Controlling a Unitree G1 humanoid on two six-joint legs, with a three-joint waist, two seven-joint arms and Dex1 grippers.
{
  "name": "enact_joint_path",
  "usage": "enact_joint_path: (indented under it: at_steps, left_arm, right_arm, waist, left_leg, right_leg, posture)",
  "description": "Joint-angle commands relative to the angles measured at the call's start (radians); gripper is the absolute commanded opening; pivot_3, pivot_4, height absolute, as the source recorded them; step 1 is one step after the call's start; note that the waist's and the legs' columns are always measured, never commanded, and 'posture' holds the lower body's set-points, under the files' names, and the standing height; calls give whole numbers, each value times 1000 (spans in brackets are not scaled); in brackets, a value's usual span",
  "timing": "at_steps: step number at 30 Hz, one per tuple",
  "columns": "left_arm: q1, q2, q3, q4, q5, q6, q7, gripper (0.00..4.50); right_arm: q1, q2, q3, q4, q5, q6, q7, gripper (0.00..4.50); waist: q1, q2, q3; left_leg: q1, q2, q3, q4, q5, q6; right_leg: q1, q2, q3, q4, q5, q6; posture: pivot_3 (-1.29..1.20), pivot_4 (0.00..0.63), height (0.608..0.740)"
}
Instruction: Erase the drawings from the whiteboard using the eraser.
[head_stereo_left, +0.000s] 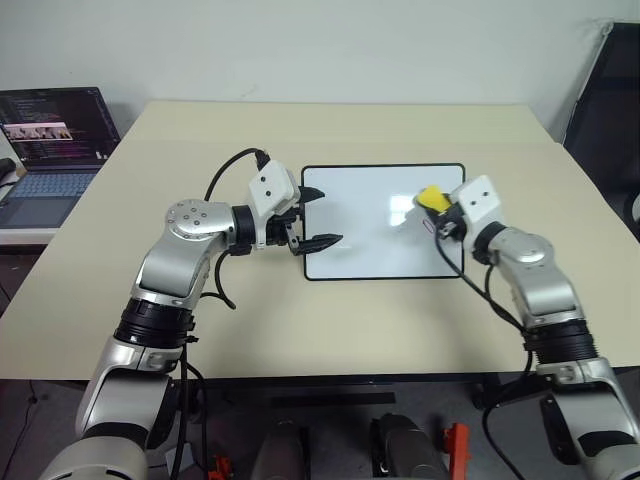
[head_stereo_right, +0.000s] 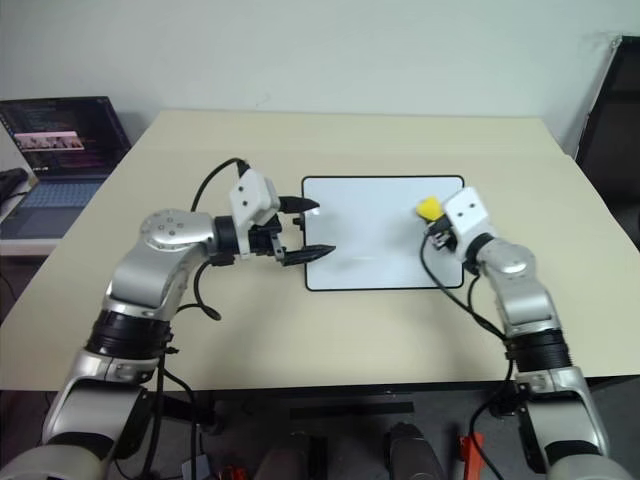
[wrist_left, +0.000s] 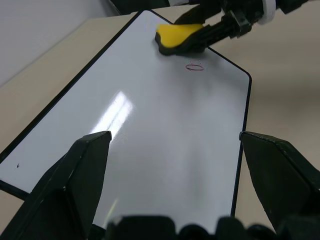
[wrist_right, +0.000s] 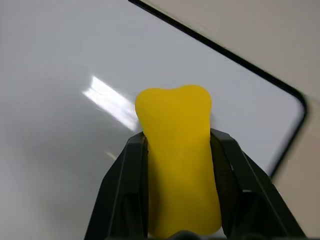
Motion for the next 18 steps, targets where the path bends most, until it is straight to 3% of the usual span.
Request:
enact_joint_path:
  at_steps: [1, 12, 18]
  left_arm:
    - [-8, 6, 16, -42, 0, -3, 10, 4500]
    - [-24, -1, 14, -23, 6, -13, 6, 4500]
    - [-12, 42, 42, -26, -2, -20, -13, 4500]
  right_arm:
    - [22, -36, -27, 52, -15, 8, -1, 1309]
    - [20, -1, -37, -70, 53, 18, 52, 1309]
    - [44, -191, -203, -324, 268, 209, 245, 1309]
  waist:
    - [-1, 0, 0]
    - [-10, 0, 0]
    - [3, 6, 5]
  left_leg:
    - [0, 0, 0, 0, 0, 0]
    - [0, 0, 0, 0, 0, 0]
    - [-4, -1, 0, 0, 0, 0]
  right_leg:
    - [0, 0, 0, 0, 0, 0]
    - [0, 0, 1, 0, 0, 1]
    - [-3, -1, 0, -1, 1, 0]
  posture:
    - [0, 150, 740]
    - [0, 150, 740]
    - [0, 150, 740]
